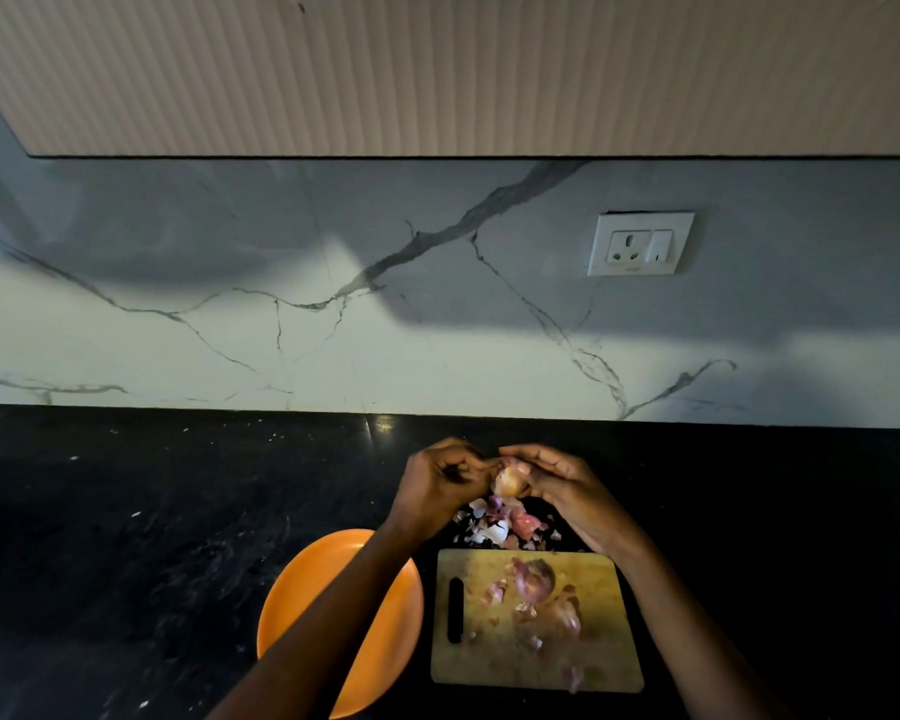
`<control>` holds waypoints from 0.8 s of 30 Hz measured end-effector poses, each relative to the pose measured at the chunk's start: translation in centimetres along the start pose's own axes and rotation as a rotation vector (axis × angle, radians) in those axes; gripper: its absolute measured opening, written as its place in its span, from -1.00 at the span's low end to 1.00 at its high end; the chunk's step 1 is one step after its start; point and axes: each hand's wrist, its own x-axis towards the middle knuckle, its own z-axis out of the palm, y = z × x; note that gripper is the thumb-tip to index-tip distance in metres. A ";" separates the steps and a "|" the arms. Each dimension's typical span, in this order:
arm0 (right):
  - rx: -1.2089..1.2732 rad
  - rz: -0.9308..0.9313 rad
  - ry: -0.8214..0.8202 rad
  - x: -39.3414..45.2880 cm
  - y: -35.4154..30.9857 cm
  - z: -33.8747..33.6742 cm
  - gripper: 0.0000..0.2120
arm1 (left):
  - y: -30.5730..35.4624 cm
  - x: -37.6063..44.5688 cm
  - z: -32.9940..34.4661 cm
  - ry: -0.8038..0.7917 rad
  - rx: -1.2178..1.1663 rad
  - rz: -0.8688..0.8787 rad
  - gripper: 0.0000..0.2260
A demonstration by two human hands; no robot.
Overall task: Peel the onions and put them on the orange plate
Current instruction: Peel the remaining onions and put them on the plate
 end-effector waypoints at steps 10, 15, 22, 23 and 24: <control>0.019 -0.010 0.016 0.1 0.3 0.3 -0.68 | -0.1 -0.2 0.7 0.079 -0.034 -0.111 -0.90; 0.044 -0.009 0.026 0.1 0.1 0.4 -0.69 | 0.3 -0.2 1.2 0.127 -0.083 -0.150 -0.91; 0.040 -0.021 0.028 -0.3 0.4 0.4 -0.70 | 0.3 -0.6 1.6 0.127 -0.135 -0.167 -0.89; 0.044 -0.024 0.028 -0.3 0.4 0.4 -0.69 | 0.3 -0.6 1.6 0.130 -0.152 -0.175 -0.89; 0.051 -0.026 0.025 -0.4 0.3 0.4 -0.69 | 0.2 -0.6 1.7 0.136 -0.167 -0.185 -0.90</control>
